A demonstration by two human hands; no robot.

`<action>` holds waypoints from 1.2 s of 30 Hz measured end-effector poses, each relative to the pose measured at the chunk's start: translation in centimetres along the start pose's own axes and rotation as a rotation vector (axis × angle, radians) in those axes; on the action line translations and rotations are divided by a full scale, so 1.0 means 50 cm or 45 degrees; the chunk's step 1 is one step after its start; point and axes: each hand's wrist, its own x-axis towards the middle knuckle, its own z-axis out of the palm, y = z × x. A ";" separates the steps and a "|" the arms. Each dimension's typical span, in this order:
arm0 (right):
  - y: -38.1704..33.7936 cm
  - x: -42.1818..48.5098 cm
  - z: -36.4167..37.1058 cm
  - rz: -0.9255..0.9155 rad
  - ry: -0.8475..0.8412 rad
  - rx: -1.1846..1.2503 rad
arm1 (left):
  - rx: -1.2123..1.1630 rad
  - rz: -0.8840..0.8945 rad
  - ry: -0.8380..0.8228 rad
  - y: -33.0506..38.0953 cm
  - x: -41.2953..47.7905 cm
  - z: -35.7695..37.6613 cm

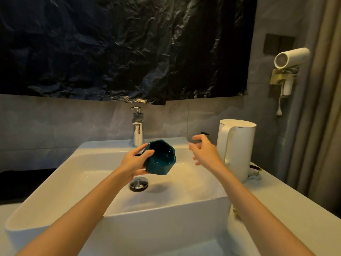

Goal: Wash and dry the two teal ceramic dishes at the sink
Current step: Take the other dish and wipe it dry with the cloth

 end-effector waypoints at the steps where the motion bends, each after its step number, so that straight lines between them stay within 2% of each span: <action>1: 0.010 -0.008 -0.034 -0.040 0.082 -0.030 | 0.010 0.003 -0.014 -0.001 0.000 0.001; 5: 0.075 -0.062 -0.144 0.040 0.296 -0.131 | 0.072 0.037 -0.061 -0.004 0.001 0.003; 7: 0.137 -0.093 -0.178 0.162 0.269 -0.296 | 0.114 0.058 -0.080 -0.008 0.001 0.004; 9: 0.207 -0.120 -0.193 0.302 0.121 -0.550 | 0.154 0.073 -0.107 -0.012 0.001 0.006; 11: 0.266 -0.142 -0.192 0.423 -0.116 -0.773 | 0.188 0.079 -0.135 -0.014 -0.002 0.007; 13: 0.300 -0.162 -0.179 0.504 -0.303 -0.831 | 0.214 0.092 -0.155 -0.015 -0.006 0.008; 15: 0.318 -0.179 -0.163 0.501 -0.356 -0.848 | 0.242 0.109 -0.164 -0.016 -0.008 0.009; 17: 0.330 -0.184 -0.152 0.429 -0.288 -0.906 | 0.265 0.126 -0.172 -0.015 -0.012 0.009; 20: 0.305 -0.169 -0.155 0.314 0.016 -0.805 | 0.266 0.146 -0.174 -0.012 -0.013 0.006; 23: 0.216 -0.138 -0.163 0.039 0.297 -0.659 | 0.244 0.193 -0.143 -0.006 -0.011 -0.001; 25: 0.131 -0.124 -0.157 -0.159 0.395 -0.536 | 0.233 0.243 -0.112 -0.002 -0.009 -0.006; 27: 0.048 -0.113 -0.138 -0.364 0.374 -0.423 | 0.199 0.287 -0.078 0.002 -0.008 -0.008; 29: -0.016 -0.099 -0.101 -0.505 0.262 -0.356 | 0.143 0.309 -0.054 0.007 -0.008 -0.010; 36: -0.090 -0.035 0.095 -0.786 0.060 -0.397 | 0.024 0.300 -0.025 0.025 -0.016 -0.020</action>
